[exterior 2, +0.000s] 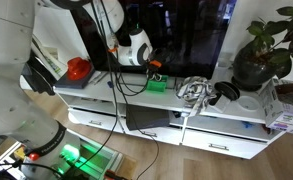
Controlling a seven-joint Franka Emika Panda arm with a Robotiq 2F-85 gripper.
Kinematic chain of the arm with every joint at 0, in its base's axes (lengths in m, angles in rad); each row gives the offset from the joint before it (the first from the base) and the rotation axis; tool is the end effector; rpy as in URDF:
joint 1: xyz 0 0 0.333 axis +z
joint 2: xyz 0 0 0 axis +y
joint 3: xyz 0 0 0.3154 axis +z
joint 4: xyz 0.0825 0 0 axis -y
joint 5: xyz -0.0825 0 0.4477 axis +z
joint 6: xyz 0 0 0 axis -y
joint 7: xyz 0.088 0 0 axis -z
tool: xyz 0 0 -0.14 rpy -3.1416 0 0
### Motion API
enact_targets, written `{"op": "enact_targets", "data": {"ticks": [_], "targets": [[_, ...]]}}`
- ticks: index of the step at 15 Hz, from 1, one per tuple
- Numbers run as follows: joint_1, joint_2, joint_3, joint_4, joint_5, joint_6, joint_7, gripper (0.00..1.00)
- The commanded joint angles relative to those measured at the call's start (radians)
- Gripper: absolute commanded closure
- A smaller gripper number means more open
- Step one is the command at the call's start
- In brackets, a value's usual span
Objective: Pick up the white sun glasses from the green lunch box and put them on the tv stand
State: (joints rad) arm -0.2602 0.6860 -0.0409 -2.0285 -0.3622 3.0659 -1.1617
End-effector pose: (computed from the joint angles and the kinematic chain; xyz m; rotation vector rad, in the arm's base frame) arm 0.6288 -0.1681 0.0479 2.3004 1.6266 0.2544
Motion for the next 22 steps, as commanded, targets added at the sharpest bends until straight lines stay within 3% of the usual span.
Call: {"op": "enact_targets", "data": {"ticks": [1, 4, 7, 12, 13, 15, 19, 20, 22], "targets": [[0.025, -0.131, -0.047, -0.158, -0.056, 0.037, 0.0, 0.97], [-0.083, -0.181, 0.102, -0.245, -0.05, 0.103, -0.078, 0.97], [-0.239, -0.195, 0.337, -0.306, -0.033, 0.12, -0.149, 0.97], [-0.497, -0.092, 0.737, -0.336, 0.022, -0.01, -0.245, 0.97], [-0.373, -0.137, 0.605, -0.329, 0.025, 0.034, -0.193, 0.89], [-0.438, -0.112, 0.696, -0.335, 0.033, 0.007, -0.217, 0.89], [-0.463, -0.096, 0.709, -0.335, 0.031, 0.007, -0.234, 0.89], [-0.463, -0.096, 0.709, -0.335, 0.031, 0.007, -0.234, 0.97], [-0.468, -0.087, 0.736, -0.334, 0.035, -0.035, -0.248, 0.97]]}}
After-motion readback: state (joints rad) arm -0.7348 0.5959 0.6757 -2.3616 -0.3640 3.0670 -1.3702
